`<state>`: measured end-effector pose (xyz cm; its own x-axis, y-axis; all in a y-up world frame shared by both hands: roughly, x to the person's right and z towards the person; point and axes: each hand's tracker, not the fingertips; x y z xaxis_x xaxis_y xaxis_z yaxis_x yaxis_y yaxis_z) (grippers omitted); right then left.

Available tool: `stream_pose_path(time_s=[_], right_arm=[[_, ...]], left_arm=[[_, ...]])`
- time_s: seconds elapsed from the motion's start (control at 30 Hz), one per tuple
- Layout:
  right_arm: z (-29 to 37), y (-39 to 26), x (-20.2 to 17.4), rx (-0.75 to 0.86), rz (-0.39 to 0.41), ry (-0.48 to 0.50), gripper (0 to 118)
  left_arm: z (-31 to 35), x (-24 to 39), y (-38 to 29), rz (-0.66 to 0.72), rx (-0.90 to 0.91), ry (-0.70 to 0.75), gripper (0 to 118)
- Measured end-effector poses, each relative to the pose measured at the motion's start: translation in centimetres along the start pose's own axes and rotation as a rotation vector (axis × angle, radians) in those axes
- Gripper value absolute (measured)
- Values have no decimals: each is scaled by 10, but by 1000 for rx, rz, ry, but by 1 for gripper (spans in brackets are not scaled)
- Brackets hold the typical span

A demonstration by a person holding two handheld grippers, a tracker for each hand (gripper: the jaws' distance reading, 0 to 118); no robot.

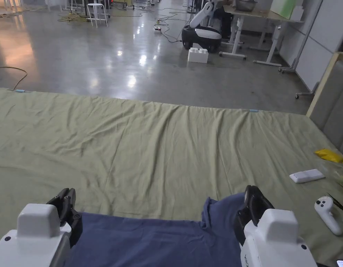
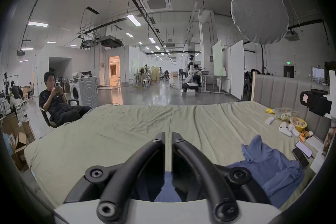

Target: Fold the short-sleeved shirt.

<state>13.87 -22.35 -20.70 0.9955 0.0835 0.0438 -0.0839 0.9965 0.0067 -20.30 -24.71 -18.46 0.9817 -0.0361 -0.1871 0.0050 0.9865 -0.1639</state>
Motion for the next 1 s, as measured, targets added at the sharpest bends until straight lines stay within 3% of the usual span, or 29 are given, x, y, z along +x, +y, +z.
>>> stream_pose_path(time_s=[0.2,0.6,0.67,0.73,0.77,1.0], right_arm=[[-3,-2,-1,9,0,-22,2],[-23,-23,6,-98,36,6,2],[-25,-27,8,-122,41,6,2],[-27,-32,9,-159,39,-1,2],[-28,-34,10,-157,50,-4,2],[-32,-50,22,-240,77,-28,2]], left_arm=[[6,-9,-5,-6,-4,46,4],[-148,-83,-46,89,-531,-6,7],[-174,-83,-54,72,-624,-5,26],[-201,-87,-63,77,-693,-15,64],[-210,-88,-68,86,-717,-21,74],[-262,-91,-102,85,-887,1,76]])
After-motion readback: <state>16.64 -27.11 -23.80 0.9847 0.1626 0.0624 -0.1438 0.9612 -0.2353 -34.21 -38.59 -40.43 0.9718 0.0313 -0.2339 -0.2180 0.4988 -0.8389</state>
